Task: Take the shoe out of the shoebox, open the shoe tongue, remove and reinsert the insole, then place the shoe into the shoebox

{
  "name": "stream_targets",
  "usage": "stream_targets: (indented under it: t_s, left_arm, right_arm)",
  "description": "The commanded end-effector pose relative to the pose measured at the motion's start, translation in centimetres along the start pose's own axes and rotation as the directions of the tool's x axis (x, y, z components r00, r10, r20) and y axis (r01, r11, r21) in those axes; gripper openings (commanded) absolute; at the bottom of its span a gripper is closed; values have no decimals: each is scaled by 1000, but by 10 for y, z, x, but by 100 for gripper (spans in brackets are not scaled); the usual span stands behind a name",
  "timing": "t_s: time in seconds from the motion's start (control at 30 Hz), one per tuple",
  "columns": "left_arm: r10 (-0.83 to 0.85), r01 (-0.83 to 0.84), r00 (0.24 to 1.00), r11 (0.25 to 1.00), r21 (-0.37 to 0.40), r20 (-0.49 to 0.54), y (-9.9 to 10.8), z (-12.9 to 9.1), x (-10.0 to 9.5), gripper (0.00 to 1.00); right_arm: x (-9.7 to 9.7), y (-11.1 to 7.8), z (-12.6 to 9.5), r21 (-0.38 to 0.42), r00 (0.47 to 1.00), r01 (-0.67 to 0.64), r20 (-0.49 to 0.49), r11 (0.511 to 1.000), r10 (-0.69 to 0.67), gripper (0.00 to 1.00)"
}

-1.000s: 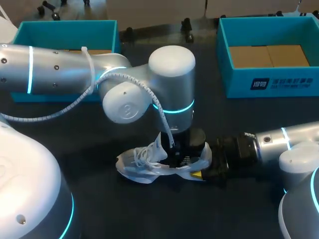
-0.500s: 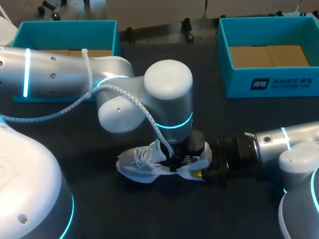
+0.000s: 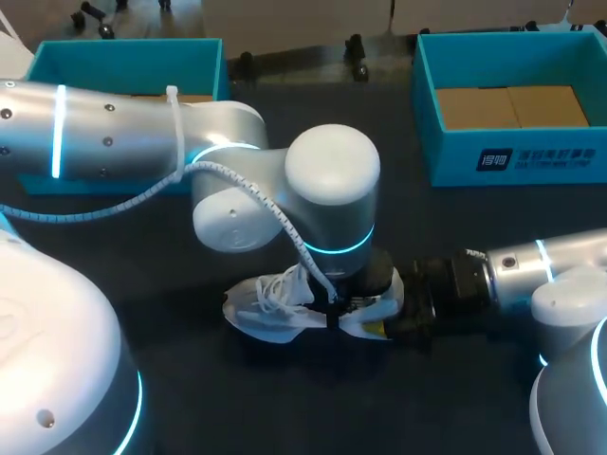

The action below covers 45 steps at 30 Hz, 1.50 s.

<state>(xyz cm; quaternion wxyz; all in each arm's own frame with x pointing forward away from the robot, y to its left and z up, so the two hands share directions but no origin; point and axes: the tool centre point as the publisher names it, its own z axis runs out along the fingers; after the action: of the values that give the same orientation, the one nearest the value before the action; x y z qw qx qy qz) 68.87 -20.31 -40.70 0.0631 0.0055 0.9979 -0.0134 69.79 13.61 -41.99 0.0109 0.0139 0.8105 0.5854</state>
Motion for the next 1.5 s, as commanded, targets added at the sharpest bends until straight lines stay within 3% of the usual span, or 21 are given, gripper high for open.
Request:
stream_targets:
  t_s: [0.03, 0.7, 0.83, 0.9, 0.93, 0.97, 1.03, 1.27, 1.5]
  left_arm:
    - [6, -6, 1000, 1000, -18, 2, -5, 16, -21, 38]
    - [54, -60, 996, 995, -83, -74, 2, 11, -28, 42]
    - [58, -62, 997, 995, -80, -45, 4, 15, -27, 42]
    - [50, -51, 999, 996, -66, -17, 4, 21, -27, 37]
    - [49, -50, 999, 997, -65, -17, 4, 23, -27, 30]
    - [40, -40, 999, 997, -66, -4, 4, 25, -28, 15]
    - [31, -31, 1000, 997, -75, 3, 3, 27, -31, 0]
    - [-37, 37, 999, 998, -60, -8, 10, 15, -47, 0]
    - [-69, 62, 984, 997, -49, -165, 16, 1, -56, 0]
  right_arm:
    - [8, 3, 3, 5, 1000, -1, -4, 1000, 1, 0]
    - [8, 3, 3, 5, 1000, -1, -4, 1000, 1, 0]
    - [8, 3, 3, 5, 1000, -1, -4, 1000, 1, 0]
    - [8, 3, 3, 5, 1000, -1, -4, 1000, 1, 0]
    - [8, 3, 3, 5, 1000, -1, -4, 1000, 1, 0]
    - [8, 3, 3, 5, 1000, -1, -4, 1000, 1, 0]
    - [8, 3, 3, 5, 1000, -1, -4, 1000, 1, 0]
    - [8, 3, 3, 5, 1000, -1, -4, 1000, 1, 0]
    - [8, 3, 3, 5, 1000, -1, -4, 1000, 1, 0]
